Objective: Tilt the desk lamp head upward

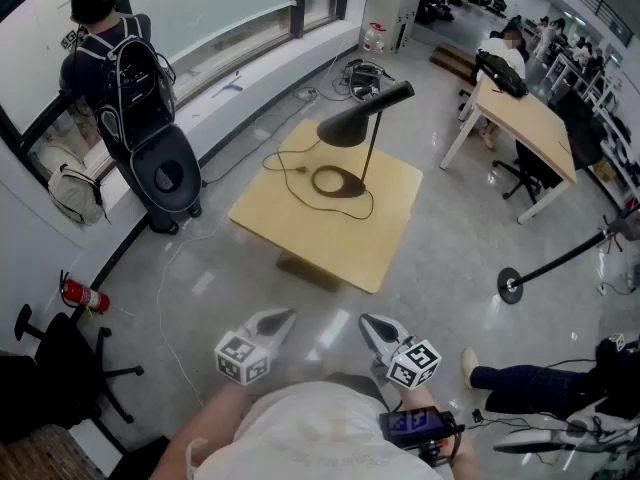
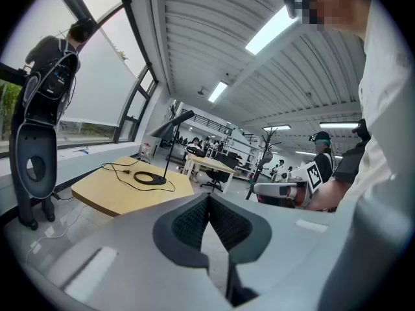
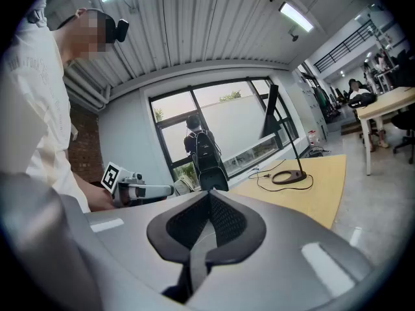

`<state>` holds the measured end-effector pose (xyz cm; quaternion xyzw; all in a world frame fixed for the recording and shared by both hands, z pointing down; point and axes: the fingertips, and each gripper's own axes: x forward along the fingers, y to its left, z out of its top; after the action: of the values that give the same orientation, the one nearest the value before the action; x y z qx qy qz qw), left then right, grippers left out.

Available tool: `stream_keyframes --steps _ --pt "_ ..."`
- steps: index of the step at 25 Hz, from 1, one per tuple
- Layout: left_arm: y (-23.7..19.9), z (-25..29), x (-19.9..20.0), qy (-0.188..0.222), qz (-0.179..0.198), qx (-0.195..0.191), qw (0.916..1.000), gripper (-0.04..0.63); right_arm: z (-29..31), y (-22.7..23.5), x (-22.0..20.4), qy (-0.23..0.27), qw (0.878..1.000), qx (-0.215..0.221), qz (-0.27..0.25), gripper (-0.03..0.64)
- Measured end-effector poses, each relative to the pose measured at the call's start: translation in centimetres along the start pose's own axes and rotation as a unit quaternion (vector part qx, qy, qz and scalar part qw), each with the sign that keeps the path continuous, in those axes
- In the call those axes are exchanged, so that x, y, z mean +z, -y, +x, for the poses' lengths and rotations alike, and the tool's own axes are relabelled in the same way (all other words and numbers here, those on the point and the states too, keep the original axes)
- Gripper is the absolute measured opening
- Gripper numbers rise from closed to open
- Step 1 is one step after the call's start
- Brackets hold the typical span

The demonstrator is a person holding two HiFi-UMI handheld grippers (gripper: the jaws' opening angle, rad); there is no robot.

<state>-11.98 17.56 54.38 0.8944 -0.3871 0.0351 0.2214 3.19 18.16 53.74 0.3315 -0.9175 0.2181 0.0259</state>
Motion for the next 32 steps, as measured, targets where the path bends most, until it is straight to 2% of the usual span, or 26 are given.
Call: stream_keyframes --steps 4,16,27,32 --pt "-0.9 -0.6 0.0 0.005 -0.005 0.019 0.9998 0.002 1.2 0.6 0.9 0.018 1.0 0.001 0.008 0.011" --pt "1.0 3.3 1.1 0.012 0.003 0.015 0.9998 0.002 1.2 4.0 2.6 0.019 1.0 0.005 -0.009 0.011" --pt "1.1 2.5 1.1 0.008 0.009 0.028 0.9995 0.002 1.3 3.2 2.2 0.009 1.0 0.008 -0.017 0.011" --pt "1.2 1.6 0.5 -0.002 0.034 0.032 0.9989 0.002 1.8 1.9 1.6 -0.001 1.0 0.013 -0.024 0.011"
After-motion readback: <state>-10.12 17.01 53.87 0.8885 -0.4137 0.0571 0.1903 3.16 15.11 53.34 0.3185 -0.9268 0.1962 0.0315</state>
